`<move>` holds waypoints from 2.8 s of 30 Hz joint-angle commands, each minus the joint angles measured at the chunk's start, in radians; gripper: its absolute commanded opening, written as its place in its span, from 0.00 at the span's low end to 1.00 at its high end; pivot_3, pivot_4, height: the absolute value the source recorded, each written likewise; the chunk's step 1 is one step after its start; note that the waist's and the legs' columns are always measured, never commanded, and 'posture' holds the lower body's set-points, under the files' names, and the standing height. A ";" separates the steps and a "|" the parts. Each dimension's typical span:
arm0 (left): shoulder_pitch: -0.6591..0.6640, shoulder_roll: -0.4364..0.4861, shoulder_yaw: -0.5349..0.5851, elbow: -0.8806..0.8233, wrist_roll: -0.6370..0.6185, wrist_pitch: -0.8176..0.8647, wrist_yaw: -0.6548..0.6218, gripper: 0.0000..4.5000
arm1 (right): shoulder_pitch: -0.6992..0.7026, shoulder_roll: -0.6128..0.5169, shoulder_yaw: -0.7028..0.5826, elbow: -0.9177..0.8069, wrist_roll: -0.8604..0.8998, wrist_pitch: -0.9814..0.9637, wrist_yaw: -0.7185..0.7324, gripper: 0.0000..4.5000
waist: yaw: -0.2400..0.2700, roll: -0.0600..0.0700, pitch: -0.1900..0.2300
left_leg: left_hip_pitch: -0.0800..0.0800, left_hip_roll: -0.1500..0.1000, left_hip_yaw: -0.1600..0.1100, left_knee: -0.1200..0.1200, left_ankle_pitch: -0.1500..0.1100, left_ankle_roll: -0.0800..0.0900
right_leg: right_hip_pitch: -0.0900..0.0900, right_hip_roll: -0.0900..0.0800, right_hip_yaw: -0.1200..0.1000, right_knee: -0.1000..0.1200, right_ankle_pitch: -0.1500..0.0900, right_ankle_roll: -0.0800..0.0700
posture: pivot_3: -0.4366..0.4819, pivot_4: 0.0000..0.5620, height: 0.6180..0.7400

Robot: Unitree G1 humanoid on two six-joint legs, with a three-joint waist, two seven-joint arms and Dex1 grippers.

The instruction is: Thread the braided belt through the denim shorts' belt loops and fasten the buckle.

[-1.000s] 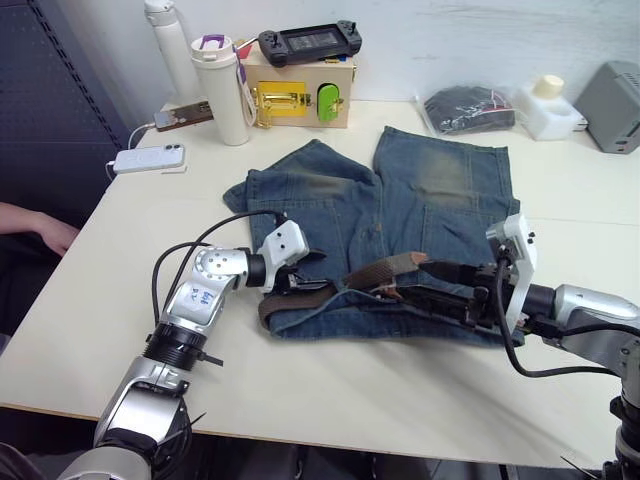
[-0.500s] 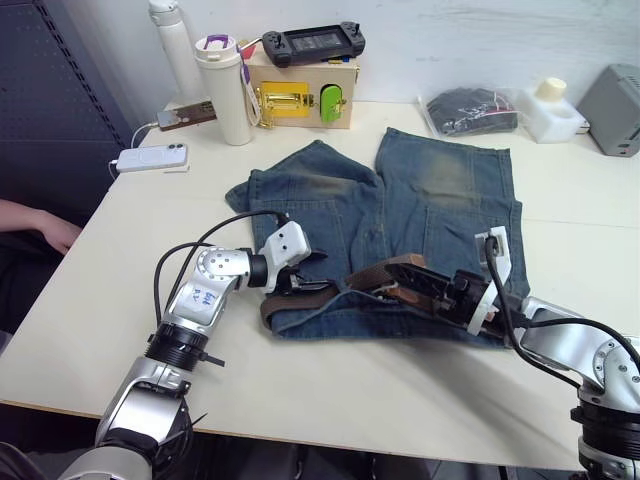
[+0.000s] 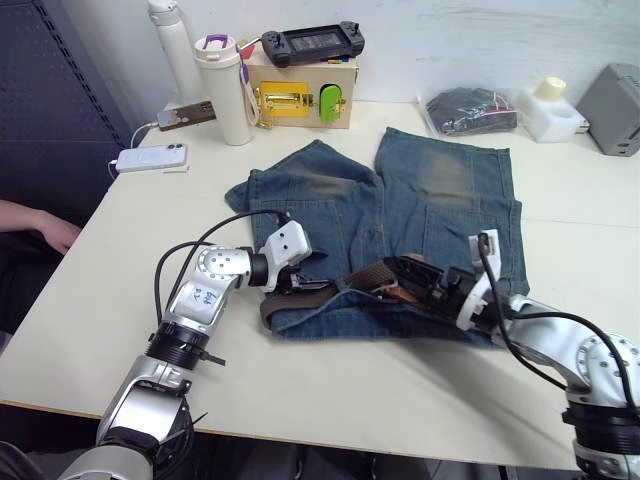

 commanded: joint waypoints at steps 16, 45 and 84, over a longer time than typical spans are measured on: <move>0.022 0.005 -0.013 0.005 0.028 -0.031 0.002 0.70 | -0.065 0.026 -0.069 -0.120 0.014 -0.139 -0.139 0.01 | -0.003 0.000 0.000 | 0.000 -0.001 0.000 0.000 0.000 0.000 | 0.000 0.000 0.001 0.001 0.000 0.000 | 0.48 0.27 0.22; 0.114 0.134 0.149 -0.349 -0.168 0.021 -0.059 0.70 | -0.078 -0.182 0.033 -0.397 -0.054 -0.235 -0.501 0.01 | -0.025 0.002 0.001 | -0.001 -0.001 0.000 -0.003 0.001 0.000 | -0.004 0.000 0.002 0.003 0.000 0.000 | 0.48 0.27 0.22; 0.168 -0.188 -0.091 -0.518 0.207 -0.008 0.524 0.75 | -0.224 0.011 0.164 -0.382 0.110 -0.409 -0.697 0.00 | -0.023 0.002 0.001 | -0.001 -0.002 0.001 -0.003 0.001 0.000 | -0.006 0.000 0.004 0.006 0.000 0.000 | 0.48 0.27 0.22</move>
